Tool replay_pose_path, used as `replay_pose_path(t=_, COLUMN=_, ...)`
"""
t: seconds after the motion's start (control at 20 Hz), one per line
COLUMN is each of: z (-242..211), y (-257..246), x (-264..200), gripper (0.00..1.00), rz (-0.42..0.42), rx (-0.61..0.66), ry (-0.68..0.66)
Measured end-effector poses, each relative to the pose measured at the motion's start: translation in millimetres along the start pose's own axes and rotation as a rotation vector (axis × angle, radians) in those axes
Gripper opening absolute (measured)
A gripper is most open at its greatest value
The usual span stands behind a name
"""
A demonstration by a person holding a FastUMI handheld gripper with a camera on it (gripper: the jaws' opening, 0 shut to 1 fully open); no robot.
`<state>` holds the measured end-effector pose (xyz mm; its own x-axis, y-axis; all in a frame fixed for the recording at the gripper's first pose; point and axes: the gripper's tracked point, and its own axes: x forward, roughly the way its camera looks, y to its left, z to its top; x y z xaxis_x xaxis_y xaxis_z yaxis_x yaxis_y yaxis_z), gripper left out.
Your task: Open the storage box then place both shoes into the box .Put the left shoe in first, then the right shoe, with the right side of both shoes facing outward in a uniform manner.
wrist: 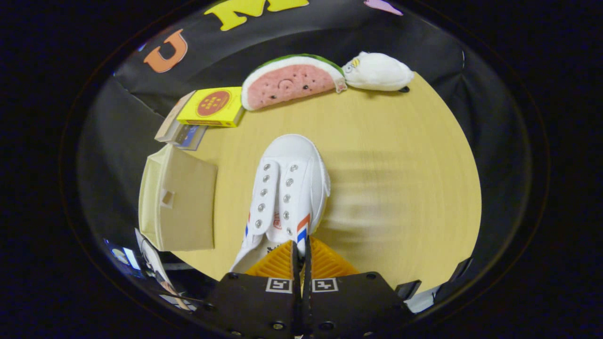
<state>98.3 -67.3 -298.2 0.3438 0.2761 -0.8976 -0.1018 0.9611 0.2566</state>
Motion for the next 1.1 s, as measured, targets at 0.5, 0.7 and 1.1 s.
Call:
replay_pose_path(t=0.5, z=11.1, y=184.1, x=-24.1, gripper=0.00, rz=0.078, rx=-0.141, ry=-0.080)
replay_pose_path(t=0.7, z=8.1, y=243.4, x=-10.8, gripper=0.00, rz=0.080, rx=-0.170, ry=-0.084)
replay_pose_path(t=1.1, z=-0.6, y=292.9, x=34.9, gripper=0.00, rz=-0.028, rx=-0.171, ry=-0.110)
